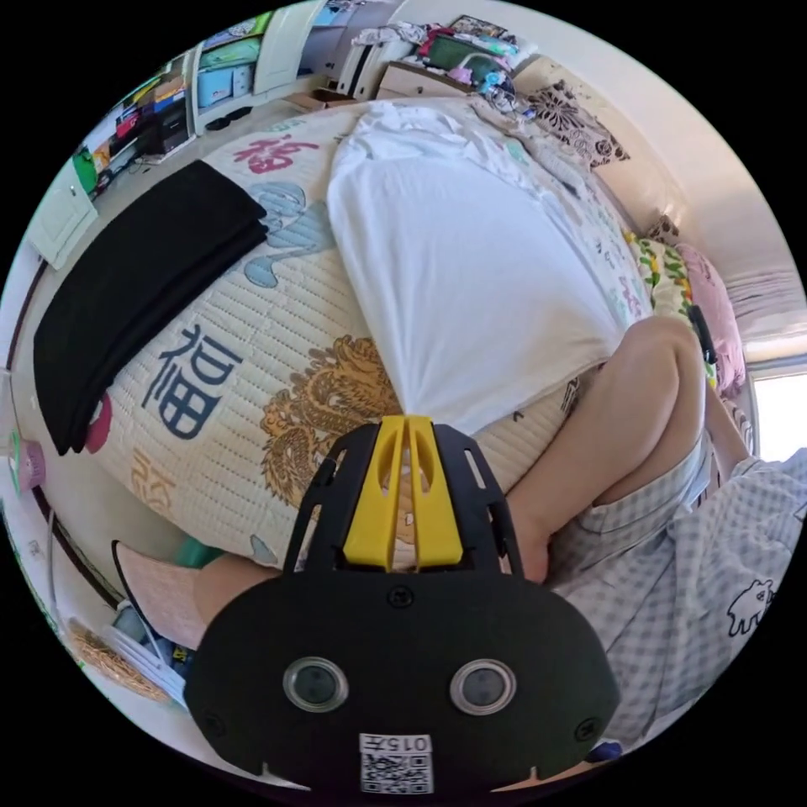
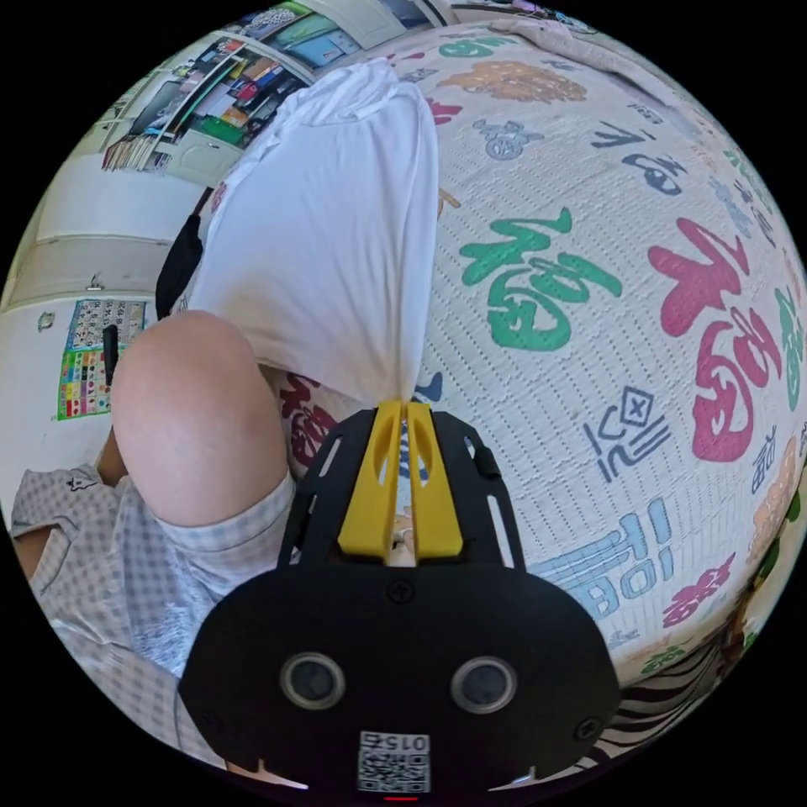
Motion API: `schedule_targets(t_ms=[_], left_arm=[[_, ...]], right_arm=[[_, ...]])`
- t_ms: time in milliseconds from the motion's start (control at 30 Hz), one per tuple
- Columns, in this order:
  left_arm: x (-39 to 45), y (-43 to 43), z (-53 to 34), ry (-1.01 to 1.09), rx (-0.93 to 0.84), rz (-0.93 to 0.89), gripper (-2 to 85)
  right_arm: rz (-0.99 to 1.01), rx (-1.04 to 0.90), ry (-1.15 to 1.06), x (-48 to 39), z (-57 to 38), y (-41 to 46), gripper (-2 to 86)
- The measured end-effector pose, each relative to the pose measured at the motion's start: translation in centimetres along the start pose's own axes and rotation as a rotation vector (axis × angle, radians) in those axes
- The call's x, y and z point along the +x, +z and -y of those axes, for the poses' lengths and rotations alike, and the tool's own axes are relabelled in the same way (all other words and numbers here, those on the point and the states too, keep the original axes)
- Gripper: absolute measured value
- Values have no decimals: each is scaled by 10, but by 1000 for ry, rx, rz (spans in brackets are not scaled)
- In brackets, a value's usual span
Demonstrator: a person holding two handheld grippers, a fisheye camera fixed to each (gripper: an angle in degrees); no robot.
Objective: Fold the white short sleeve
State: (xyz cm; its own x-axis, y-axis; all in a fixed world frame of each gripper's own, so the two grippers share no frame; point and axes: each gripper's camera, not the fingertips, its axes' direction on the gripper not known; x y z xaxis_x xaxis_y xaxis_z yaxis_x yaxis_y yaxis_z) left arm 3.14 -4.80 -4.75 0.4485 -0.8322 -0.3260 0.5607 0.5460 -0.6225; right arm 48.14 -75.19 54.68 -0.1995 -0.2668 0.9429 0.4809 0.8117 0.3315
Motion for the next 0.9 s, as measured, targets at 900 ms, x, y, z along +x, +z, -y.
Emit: schedule_targets(t_ms=[900], left_arm=[[-74, -76, 260, 74, 434, 4, -2]], right_arm=[[-191, 383, -206, 10, 281, -127, 2]])
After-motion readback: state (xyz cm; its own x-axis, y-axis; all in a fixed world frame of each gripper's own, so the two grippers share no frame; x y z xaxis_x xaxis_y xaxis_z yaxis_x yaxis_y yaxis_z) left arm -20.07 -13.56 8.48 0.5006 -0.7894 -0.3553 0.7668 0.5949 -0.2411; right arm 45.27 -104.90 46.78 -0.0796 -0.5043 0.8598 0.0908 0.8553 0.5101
